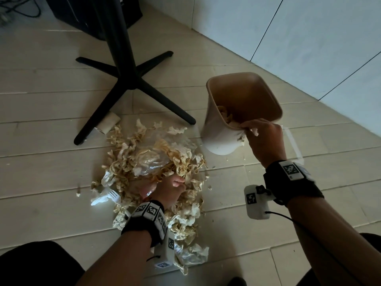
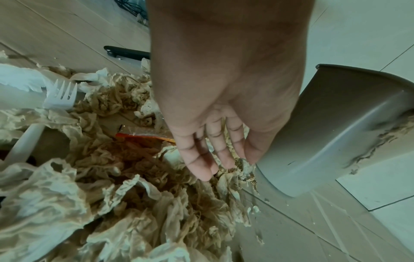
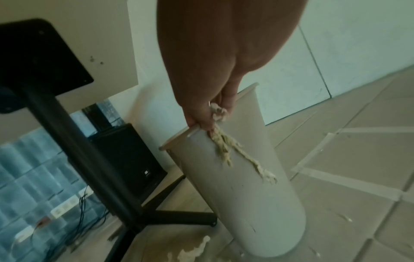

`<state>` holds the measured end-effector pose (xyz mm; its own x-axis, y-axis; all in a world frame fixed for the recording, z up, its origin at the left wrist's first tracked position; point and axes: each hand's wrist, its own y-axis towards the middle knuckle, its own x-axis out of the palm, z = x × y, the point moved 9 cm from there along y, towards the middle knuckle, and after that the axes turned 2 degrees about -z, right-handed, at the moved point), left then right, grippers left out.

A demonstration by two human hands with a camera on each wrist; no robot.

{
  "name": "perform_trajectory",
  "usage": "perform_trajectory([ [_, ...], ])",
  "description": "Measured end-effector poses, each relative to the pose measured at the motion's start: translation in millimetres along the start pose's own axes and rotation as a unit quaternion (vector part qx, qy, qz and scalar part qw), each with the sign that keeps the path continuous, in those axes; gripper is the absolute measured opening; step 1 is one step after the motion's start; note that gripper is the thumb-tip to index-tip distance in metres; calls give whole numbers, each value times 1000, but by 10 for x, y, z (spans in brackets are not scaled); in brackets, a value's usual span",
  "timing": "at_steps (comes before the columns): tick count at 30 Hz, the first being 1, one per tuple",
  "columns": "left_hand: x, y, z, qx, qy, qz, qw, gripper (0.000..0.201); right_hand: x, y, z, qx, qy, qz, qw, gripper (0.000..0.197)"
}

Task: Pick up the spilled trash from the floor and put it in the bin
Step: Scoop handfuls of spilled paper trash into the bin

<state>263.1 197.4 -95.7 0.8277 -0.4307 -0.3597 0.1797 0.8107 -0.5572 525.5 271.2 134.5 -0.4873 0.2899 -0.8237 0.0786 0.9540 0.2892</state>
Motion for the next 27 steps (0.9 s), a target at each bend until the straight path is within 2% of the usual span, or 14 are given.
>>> perform_trajectory([
  [6,5,25,15,-2,-31,5,1000,22,-102,63,141,48,4,1,999,25],
  [10,11,33,-9,-4,-50,1,999,15,-302,195,97,63,-6,30,998,29],
  [15,28,37,-43,-8,-54,-6,999,14,-490,512,21,74,19,76,994,30],
  [18,41,30,-56,-14,-43,-6,999,12,-499,723,-23,81,8,76,994,29],
  [20,33,19,-70,-15,-35,-6,999,13,-377,830,-18,83,-1,42,996,29],
  [24,-53,8,-59,3,-3,26,1000,11,40,807,87,128,-40,-121,984,22],
  [27,-252,-10,107,42,47,87,994,12,161,711,15,120,0,-147,982,23],
])
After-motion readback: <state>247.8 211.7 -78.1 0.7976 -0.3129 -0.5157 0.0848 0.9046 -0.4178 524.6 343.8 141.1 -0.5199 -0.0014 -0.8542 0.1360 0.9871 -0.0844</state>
